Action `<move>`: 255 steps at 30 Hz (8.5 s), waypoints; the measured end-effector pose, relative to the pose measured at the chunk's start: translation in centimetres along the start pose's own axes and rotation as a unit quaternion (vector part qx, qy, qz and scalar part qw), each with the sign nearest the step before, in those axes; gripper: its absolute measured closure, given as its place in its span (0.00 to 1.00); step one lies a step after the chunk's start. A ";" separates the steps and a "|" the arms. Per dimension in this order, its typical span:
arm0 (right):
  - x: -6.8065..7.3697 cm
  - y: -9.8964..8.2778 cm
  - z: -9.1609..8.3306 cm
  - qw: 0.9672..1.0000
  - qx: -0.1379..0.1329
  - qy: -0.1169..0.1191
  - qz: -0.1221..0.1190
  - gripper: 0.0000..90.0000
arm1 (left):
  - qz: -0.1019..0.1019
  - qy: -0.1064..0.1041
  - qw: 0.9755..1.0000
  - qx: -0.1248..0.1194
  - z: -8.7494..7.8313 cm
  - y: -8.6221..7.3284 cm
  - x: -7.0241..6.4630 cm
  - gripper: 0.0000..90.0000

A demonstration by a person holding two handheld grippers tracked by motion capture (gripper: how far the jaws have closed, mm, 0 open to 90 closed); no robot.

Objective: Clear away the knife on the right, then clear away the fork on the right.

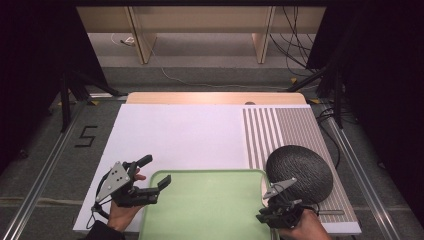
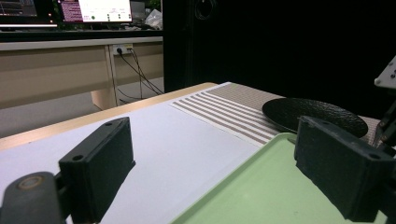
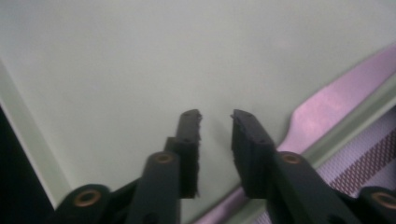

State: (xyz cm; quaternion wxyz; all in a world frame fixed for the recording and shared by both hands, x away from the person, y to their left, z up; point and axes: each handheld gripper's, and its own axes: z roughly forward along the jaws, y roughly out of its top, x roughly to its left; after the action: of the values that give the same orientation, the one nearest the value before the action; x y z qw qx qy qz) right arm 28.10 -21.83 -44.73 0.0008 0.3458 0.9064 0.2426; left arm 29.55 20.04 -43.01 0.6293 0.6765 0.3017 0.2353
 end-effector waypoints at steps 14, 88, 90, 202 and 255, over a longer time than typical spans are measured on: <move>-0.8 0.3 -1.5 0.991 -0.106 0.052 0.059 0.42 | 0.000 0.000 1.000 0.000 0.0 0.0 0.0 0.13; -6.4 -7.8 -8.3 0.954 -0.225 -0.084 0.181 0.20 | 0.002 -0.002 1.000 0.000 0.1 0.0 -0.1 0.13; -6.6 -8.1 -8.4 0.954 -0.220 -0.089 0.182 0.20 | 0.002 -0.002 1.000 0.001 0.1 0.0 -0.1 0.13; -9.0 -11.8 -7.3 0.966 0.029 -0.173 0.191 0.91 | 0.001 0.000 1.000 0.002 0.1 0.0 -0.1 0.13; -6.9 -7.6 -4.7 0.973 0.171 -0.152 0.020 0.79 | 0.000 0.000 1.000 0.004 0.2 0.0 0.0 0.13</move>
State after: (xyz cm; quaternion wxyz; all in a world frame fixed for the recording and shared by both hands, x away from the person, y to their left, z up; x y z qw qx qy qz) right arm 27.75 -33.14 -45.05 0.0745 0.3914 0.9167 0.0285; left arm 29.67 19.89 -43.07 0.6264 0.6789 0.3025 0.2348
